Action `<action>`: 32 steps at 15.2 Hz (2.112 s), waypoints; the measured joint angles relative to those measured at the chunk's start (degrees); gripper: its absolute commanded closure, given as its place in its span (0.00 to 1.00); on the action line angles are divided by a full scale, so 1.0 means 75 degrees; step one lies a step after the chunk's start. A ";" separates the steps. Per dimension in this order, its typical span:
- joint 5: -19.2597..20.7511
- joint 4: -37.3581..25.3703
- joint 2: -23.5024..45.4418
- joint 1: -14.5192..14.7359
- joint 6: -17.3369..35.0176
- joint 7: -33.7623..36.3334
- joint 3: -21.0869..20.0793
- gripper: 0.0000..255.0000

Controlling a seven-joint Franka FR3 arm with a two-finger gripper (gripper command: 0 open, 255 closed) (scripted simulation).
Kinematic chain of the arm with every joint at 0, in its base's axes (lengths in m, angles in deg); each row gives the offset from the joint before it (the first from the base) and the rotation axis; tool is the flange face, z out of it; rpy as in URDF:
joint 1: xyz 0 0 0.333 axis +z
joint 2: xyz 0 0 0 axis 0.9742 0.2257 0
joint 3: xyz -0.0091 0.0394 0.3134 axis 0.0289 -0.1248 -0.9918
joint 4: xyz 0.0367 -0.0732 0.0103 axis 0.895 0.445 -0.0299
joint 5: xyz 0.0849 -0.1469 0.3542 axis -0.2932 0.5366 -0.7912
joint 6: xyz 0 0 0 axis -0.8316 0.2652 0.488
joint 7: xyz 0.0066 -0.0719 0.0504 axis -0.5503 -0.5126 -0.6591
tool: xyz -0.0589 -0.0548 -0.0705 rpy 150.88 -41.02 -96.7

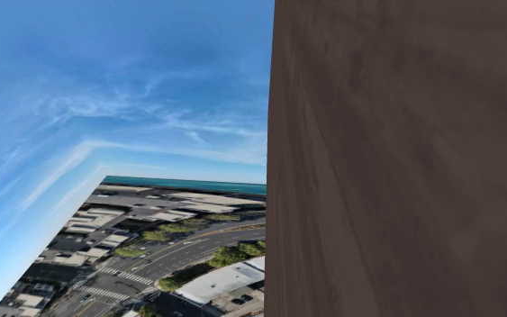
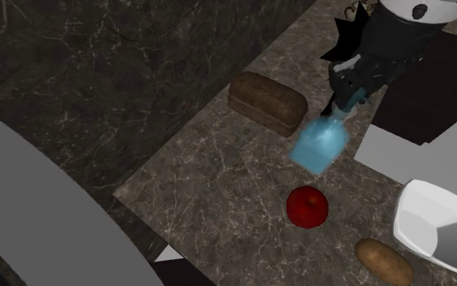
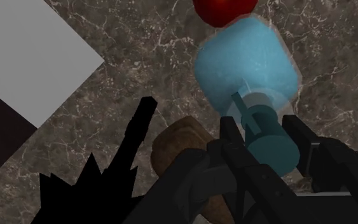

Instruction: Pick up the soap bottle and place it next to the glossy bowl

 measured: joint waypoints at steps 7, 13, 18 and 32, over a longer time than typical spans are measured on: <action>-0.0698 -0.0611 0.0928 -0.0956 0.0066 -0.1446 0.0567 1.00; -0.1593 -0.1876 0.2231 -0.2172 -0.0215 -0.2631 0.0809 1.00; -0.1817 -0.1828 0.2569 -0.2496 0.0079 -0.3004 0.0827 1.00; -0.1707 0.0023 0.2299 -0.2119 0.1660 -0.3154 0.0812 1.00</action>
